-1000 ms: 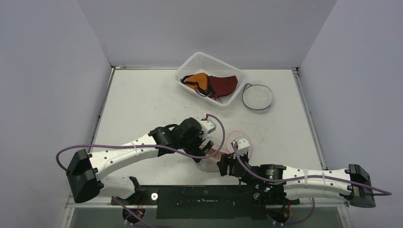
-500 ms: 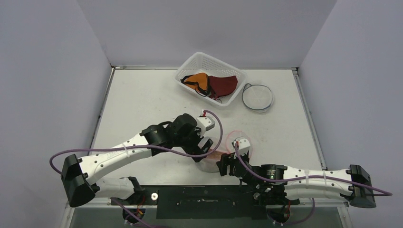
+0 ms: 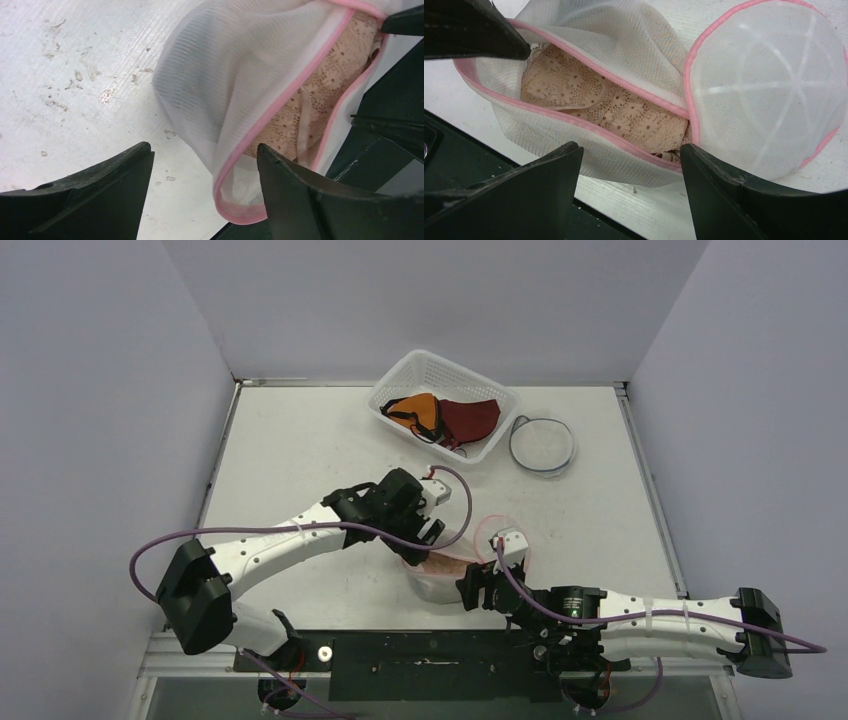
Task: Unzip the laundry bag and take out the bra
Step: Open the laundry bag at the center of the board.
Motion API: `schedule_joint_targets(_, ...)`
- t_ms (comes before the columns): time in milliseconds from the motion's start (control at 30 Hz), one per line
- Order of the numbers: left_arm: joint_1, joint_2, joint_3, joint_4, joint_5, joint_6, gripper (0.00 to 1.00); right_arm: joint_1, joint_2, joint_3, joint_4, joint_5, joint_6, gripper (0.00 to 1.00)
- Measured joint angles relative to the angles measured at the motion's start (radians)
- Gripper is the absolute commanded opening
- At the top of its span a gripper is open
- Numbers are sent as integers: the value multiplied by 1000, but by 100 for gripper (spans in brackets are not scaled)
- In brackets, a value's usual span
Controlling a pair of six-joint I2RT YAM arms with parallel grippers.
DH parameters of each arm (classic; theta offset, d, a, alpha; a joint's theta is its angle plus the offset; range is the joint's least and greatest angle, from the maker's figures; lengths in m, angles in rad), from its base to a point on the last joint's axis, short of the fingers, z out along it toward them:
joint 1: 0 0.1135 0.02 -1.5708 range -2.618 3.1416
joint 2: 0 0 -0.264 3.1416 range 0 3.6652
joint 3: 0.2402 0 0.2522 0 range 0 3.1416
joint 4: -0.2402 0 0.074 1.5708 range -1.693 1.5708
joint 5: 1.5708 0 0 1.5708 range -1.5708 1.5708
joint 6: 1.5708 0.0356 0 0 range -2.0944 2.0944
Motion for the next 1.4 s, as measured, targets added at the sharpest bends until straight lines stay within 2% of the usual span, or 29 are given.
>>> schedule_joint_targets(233,32,4,0,13,26,4,34,0,-3,0,0,0,0,73)
schedule_joint_targets(300,32,4,0,16,47,4,21,0,-3,0,0,1,0,74)
schedule_joint_targets(333,32,4,0,17,61,6,8,0,-6,0,-1,1,0,76)
schedule_joint_targets(367,32,4,0,19,74,5,0,1,-10,0,-3,2,1,77)
schedule_joint_targets(533,32,-1,0,22,108,3,0,6,-83,17,-53,31,23,83)
schedule_joint_targets(700,32,-80,1,23,34,-51,0,8,-174,106,-105,114,70,83)
schedule_joint_targets(800,30,-156,34,-2,-77,-89,0,11,-214,148,-113,175,92,82)
schedule_joint_targets(933,2,-198,190,-67,-279,-106,0,13,-246,165,-110,248,98,82)
schedule_joint_targets(1100,-125,-171,431,-146,-562,-65,0,13,-272,163,-72,308,77,82)
schedule_joint_targets(1200,-195,-134,497,-146,-664,-53,0,13,-277,145,-40,332,76,81)
schedule_joint_targets(1300,-215,-126,430,-118,-710,-71,0,13,-277,115,-32,343,87,81)
schedule_joint_targets(1400,-214,-150,222,-52,-733,-123,0,13,-276,88,-38,349,118,81)
